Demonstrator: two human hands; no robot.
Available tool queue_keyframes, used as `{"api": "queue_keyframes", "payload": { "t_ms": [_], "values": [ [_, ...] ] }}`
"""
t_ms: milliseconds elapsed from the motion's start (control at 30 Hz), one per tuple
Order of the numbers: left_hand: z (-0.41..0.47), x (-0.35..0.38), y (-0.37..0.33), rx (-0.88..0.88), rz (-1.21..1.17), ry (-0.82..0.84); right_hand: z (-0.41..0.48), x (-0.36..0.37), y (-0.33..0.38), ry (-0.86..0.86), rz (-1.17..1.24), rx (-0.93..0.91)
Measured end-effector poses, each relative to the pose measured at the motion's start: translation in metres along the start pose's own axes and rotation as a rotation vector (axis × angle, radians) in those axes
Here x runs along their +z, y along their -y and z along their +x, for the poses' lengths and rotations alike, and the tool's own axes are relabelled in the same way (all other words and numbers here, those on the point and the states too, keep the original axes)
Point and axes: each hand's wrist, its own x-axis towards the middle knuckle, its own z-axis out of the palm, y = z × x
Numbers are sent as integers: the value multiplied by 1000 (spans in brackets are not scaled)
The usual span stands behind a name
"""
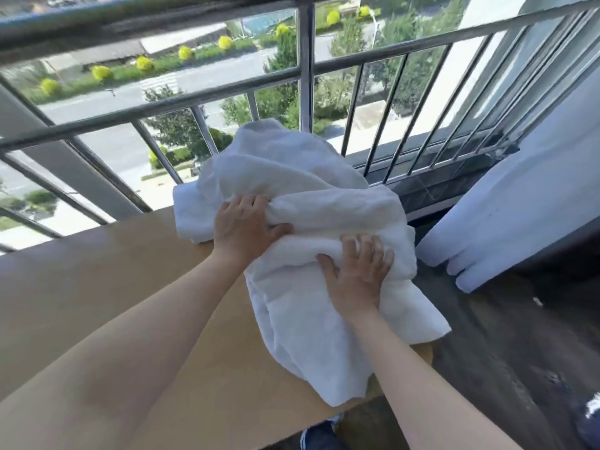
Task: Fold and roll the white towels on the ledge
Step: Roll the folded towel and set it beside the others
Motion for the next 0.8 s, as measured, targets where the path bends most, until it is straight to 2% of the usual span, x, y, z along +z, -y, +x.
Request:
{"api": "queue_keyframes", "payload": {
  "t_ms": [100, 200, 400, 500, 633, 800],
  "values": [
    [2, 0, 0, -5, 12, 1, 4, 4, -5, -86, 89, -21],
    [-6, -8, 2, 24, 2, -82, 9, -1, -7, -126, 112, -68],
    [-37, -47, 8, 73, -63, -233, 9, -38, 4, -306, 46, -297],
    [-57, -71, 22, 105, -80, -336, 6, -64, 31, -438, 46, -360],
    [-97, -99, 59, 41, -104, -444, -11, -88, 81, -544, 104, -492],
    [-173, -130, 129, -49, -122, -560, -62, -94, 164, -552, 179, -690]
  ]
}}
